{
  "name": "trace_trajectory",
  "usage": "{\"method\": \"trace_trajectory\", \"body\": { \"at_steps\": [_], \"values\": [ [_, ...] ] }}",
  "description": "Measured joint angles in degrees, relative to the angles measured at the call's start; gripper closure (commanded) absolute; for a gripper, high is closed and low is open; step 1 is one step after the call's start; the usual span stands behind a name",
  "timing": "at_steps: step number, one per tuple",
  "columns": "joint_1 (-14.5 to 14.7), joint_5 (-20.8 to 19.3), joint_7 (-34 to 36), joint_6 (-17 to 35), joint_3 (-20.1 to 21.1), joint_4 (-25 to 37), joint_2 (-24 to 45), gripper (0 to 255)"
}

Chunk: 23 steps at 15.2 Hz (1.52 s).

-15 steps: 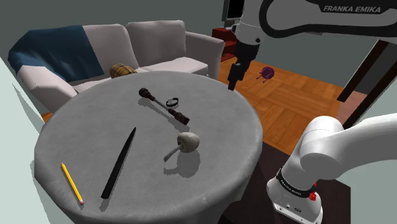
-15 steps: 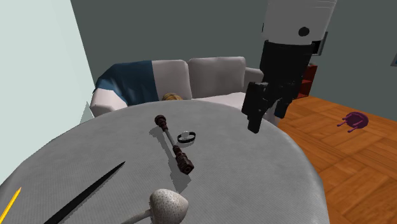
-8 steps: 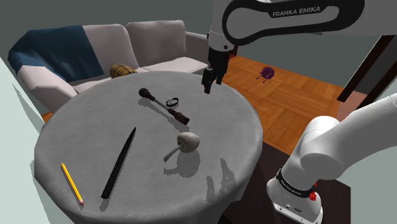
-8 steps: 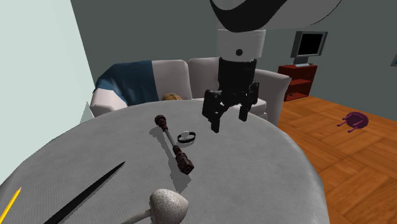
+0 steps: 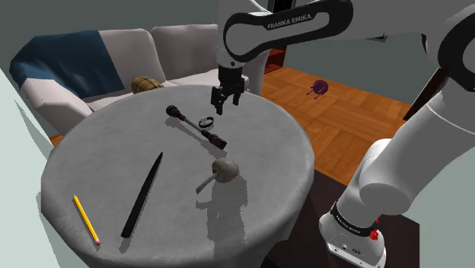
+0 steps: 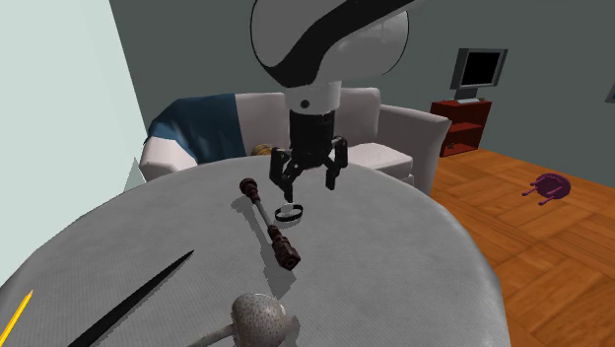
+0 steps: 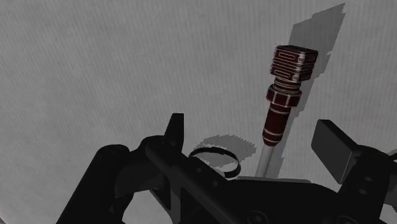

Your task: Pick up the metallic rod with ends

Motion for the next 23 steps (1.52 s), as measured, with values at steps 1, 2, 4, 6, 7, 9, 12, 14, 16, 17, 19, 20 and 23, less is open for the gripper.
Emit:
{"method": "trace_trajectory", "body": {
  "at_steps": [1, 2, 4, 6, 7, 9, 12, 14, 16, 17, 19, 20, 23],
  "values": [
    [0.1, 0.0, 0.9, 0.3, 0.3, 1.7, 2.2, 0],
    [0.2, -0.1, 1.5, 0.5, 0.5, 3.7, 4.6, 0],
    [0.4, -0.2, 2.8, 0.8, 0.8, 7.2, 8.7, 0],
    [0.8, -0.4, 4.3, 0.8, 1.2, 11.2, 13.1, 0],
    [0.9, -0.5, 4.9, 0.5, 1.3, 14.0, 15.7, 0],
    [1.2, -0.8, 6.0, 0.6, 1.4, 19.0, 21.2, 0],
    [1.9, -1.1, 7.7, -0.8, 1.4, 26.8, 28.1, 0],
    [2.1, -1.2, 8.1, -0.2, 1.4, 27.8, 29.8, 0],
    [2.1, -1.3, 8.1, 0.9, 1.4, 27.4, 30.5, 0],
    [2.1, -1.3, 8.2, 1.6, 1.4, 26.9, 30.7, 0],
    [2.1, -1.4, 8.2, 3.0, 1.4, 25.9, 31.1, 0],
    [2.1, -1.4, 8.2, 3.4, 1.4, 25.7, 31.3, 0],
    [2.1, -1.4, 8.2, 3.9, 1.3, 25.5, 31.6, 255]
  ]
}}
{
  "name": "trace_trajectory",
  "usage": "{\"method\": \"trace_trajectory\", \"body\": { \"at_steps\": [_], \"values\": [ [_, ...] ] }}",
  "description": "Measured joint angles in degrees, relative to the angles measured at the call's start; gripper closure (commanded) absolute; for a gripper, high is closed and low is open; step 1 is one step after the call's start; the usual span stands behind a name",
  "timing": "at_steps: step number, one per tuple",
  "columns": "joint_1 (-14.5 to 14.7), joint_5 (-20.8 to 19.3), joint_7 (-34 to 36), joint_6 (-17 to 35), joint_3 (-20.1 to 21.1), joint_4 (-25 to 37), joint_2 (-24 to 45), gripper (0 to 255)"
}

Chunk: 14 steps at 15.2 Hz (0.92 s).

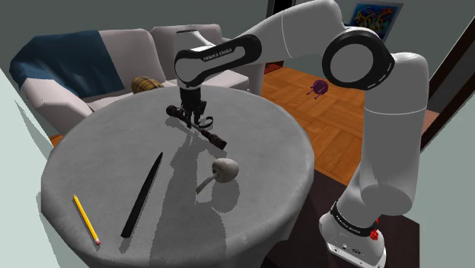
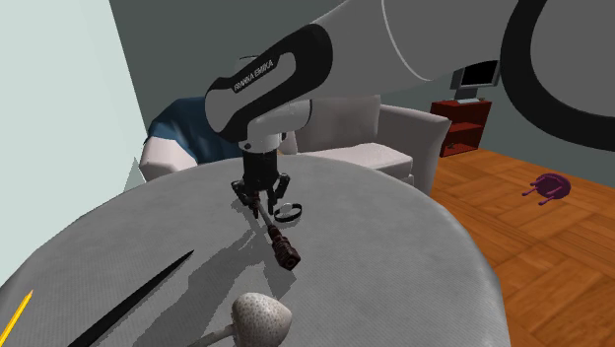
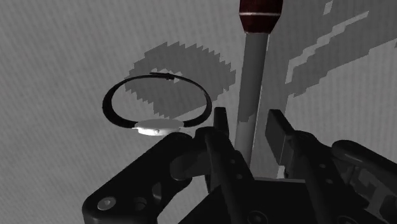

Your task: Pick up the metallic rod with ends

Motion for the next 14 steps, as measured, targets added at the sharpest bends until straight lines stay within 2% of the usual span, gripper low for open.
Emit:
{"method": "trace_trajectory", "body": {
  "at_steps": [8, 14],
  "values": [
    [0.0, 0.0, 0.0, 0.1, 0.0, 0.0, 0.0, 255],
    [0.0, 0.1, 0.0, -3.3, 0.1, 2.4, -0.9, 255]
  ]
}}
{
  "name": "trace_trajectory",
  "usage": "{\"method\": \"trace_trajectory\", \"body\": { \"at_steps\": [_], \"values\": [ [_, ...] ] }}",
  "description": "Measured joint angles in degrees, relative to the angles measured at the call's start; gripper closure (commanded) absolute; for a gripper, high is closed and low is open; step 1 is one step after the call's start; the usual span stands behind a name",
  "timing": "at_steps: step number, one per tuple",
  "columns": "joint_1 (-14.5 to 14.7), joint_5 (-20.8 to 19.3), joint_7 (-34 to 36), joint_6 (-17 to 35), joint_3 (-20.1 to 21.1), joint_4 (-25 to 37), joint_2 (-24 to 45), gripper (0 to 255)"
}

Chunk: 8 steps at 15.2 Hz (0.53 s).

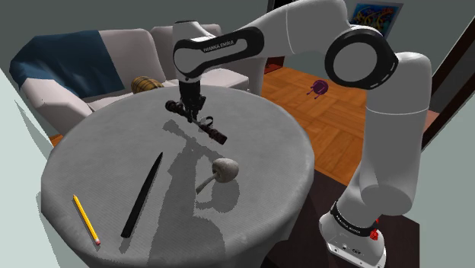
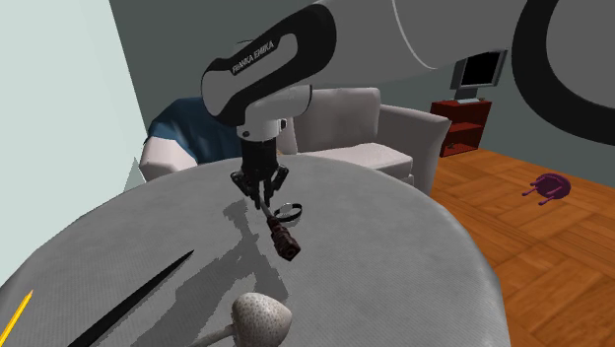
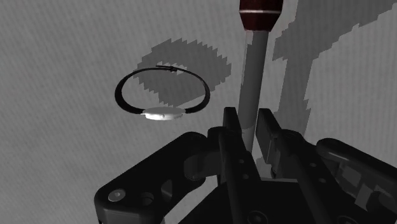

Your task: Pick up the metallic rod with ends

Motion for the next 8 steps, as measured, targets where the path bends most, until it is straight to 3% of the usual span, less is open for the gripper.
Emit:
{"method": "trace_trajectory", "body": {
  "at_steps": [8],
  "values": [
    [0.1, 0.1, 0.1, -5.7, 0.1, 4.9, -0.8, 255]
  ]
}}
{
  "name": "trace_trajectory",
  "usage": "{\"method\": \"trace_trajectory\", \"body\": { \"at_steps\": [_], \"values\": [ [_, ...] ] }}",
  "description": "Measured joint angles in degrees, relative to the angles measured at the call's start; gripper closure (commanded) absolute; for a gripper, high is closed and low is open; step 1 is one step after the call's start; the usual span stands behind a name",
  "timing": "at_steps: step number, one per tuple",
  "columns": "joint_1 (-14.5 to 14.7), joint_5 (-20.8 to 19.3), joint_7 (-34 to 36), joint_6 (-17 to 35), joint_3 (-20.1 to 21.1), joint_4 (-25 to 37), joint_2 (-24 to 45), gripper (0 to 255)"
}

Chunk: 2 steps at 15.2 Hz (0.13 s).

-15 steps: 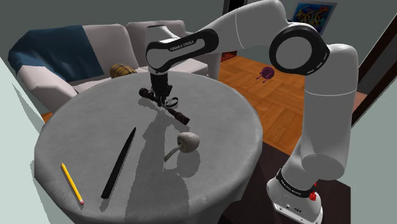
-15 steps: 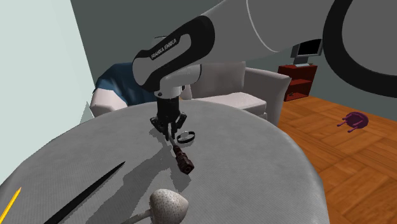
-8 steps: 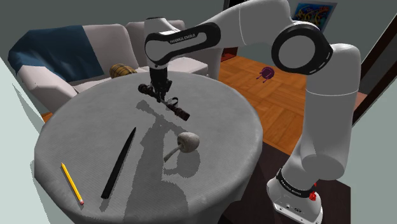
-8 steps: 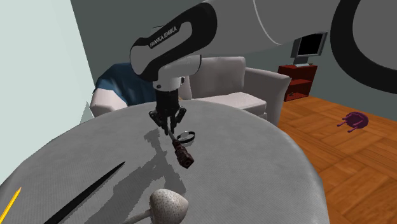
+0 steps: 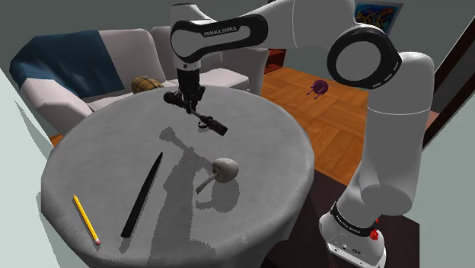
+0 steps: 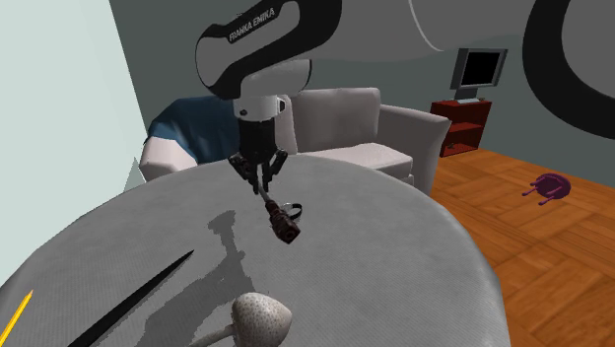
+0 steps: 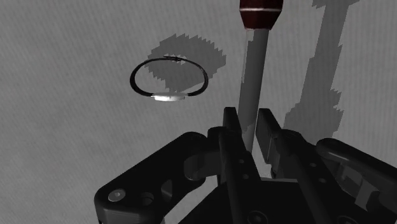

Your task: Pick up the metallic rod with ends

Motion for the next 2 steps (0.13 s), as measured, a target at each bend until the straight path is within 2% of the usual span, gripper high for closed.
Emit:
{"method": "trace_trajectory", "body": {
  "at_steps": [2],
  "values": [
    [0.0, 0.0, 0.0, -1.2, 0.0, 1.0, -0.2, 255]
  ]
}}
